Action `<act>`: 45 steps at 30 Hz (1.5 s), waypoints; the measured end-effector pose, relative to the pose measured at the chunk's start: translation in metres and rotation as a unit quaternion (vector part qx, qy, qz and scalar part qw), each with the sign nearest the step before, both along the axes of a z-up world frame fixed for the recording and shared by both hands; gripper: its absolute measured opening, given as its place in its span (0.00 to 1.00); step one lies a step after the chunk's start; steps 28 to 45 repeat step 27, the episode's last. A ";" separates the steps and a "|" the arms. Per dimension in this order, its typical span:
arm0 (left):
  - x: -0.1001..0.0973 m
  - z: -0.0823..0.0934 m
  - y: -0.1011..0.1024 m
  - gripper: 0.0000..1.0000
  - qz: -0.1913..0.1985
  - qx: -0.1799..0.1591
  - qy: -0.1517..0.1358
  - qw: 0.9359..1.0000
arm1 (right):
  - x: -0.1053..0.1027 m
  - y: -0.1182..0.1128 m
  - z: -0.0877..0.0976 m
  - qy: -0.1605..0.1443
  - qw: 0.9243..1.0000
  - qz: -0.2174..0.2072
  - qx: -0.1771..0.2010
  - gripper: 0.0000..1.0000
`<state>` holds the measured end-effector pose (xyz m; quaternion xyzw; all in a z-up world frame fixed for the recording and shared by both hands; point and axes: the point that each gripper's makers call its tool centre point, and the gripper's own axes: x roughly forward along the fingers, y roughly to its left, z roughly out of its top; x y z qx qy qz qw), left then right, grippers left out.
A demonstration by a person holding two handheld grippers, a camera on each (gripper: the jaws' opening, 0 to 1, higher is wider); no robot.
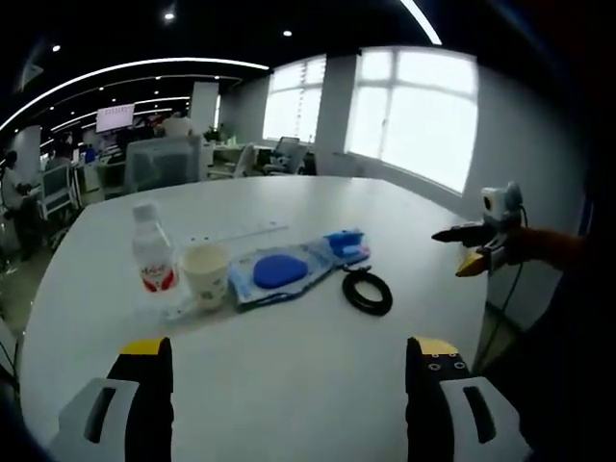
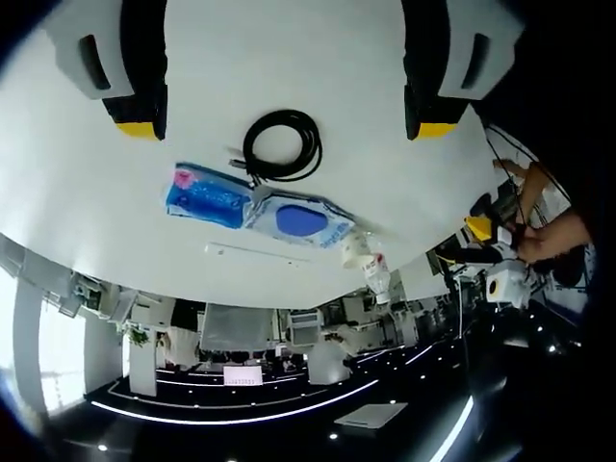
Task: Arrange the tabletop items into an orderly group along one side of the table until the central work area is clear of visible clutter.
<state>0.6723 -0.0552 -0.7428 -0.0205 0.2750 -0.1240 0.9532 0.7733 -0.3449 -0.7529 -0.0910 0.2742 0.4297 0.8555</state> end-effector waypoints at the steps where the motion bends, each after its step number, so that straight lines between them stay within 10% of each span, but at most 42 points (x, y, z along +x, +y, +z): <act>1: 0.000 0.000 0.000 0.99 -0.002 0.002 0.001 1.000 | 0.000 0.000 0.000 0.000 1.000 0.000 0.000 1.00; 45: -0.008 0.002 -0.005 0.98 0.002 -0.002 0.010 1.000 | 0.005 0.000 0.003 0.004 1.000 0.008 -0.004 1.00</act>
